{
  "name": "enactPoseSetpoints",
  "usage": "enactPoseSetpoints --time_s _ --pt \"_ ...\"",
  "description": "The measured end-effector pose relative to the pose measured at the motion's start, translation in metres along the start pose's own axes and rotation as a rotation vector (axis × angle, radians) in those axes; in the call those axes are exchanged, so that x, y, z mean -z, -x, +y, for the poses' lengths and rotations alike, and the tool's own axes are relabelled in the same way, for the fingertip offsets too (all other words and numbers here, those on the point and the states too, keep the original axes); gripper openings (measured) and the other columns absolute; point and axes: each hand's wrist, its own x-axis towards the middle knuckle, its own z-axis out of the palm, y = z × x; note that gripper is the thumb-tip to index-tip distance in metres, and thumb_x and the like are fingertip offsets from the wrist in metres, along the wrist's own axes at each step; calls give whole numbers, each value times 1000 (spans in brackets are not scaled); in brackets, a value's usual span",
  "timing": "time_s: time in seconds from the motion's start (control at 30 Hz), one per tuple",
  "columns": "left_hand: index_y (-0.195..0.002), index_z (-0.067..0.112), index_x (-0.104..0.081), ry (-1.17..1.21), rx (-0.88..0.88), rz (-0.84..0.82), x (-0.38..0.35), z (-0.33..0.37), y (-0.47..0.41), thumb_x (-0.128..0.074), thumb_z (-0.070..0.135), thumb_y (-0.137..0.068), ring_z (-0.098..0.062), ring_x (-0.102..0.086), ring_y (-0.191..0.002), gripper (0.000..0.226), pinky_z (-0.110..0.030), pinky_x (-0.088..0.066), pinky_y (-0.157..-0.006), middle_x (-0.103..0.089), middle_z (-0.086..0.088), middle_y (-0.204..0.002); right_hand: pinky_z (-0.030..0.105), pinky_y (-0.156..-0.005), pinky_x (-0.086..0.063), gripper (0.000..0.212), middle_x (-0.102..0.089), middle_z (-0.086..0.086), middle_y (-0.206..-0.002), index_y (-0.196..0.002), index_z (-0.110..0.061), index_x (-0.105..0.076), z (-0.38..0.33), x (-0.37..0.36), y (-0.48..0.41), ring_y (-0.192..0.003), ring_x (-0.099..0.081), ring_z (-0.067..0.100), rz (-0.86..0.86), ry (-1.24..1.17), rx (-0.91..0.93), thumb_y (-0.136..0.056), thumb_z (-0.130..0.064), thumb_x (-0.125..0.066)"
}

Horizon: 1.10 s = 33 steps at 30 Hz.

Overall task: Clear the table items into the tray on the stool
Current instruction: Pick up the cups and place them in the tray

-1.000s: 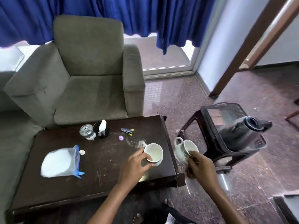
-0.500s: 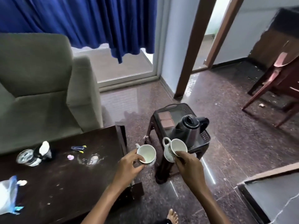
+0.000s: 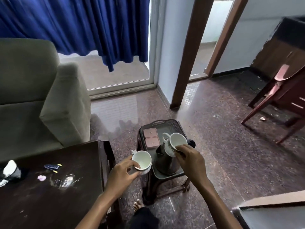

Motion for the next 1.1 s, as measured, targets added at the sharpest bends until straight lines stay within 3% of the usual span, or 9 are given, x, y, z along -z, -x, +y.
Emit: enactPoseSetpoints --time_s 0.23,0.37,0.5,0.63,0.83,0.93,1.1 --pt "-69 41 -59 22 27 11 -10 -5 -74 -82 17 -65 -11 -63 -106 33 -33 -55 -82 -62 13 -122 25 -48 -37 11 -65 -1 -75 -75 -13 -71 31 -24 -72 -72 -57 23 44 143 54 -69 -16 -79" --pt "-82 16 -70 -45 4 9 -8 -3 -112 -79 13 -68 -20 -62 -107 17 -36 -54 -84 -66 4 -118 29 -46 -39 16 -65 -2 -69 -64 -14 -68 48 -50 -114 -69 -52 25 25 200 20 -74 -23 -74" --pt "-82 13 -71 -106 -1 5 -15 -3 -143 -78 11 -69 -22 -55 -116 15 -33 -49 -88 -61 0 -127 29 -51 -35 22 -66 6 -74 -63 -8 -65 78 -85 -155 -73 -56 28 -165 257 -50 -77 -25 -71" --pt "-80 17 -71 -137 30 -6 -29 -3 -170 -80 18 -67 -20 -57 -108 16 -32 -52 -76 -65 5 -118 33 -58 -40 30 -66 12 -85 -75 -5 -65 103 -116 -185 -83 -60 31 -331 327 -100 -86 -32 -58" --pt "-79 17 -70 -146 107 2 -44 1 -196 -80 16 -68 -19 -57 -108 15 -31 -50 -77 -64 5 -121 36 -61 -47 23 -68 15 -84 -74 -5 -61 142 -161 -204 -83 -64 35 -528 317 -132 -86 -21 -49" --pt "-78 18 -69 -143 119 -4 -50 5 -203 -80 17 -67 -15 -55 -109 15 -30 -48 -78 -59 13 -124 37 -65 -49 22 -68 16 -86 -77 -4 -60 161 -184 -206 -84 -65 35 -613 348 -130 -86 -17 -45" --pt "-73 27 -62 -99 146 47 -57 4 -207 -81 10 -63 0 -49 -99 27 -17 -44 -69 -52 29 -112 37 -63 -49 18 -64 14 -86 -83 -4 -58 183 -217 -208 -82 -65 35 -682 369 -113 -88 -8 -42"
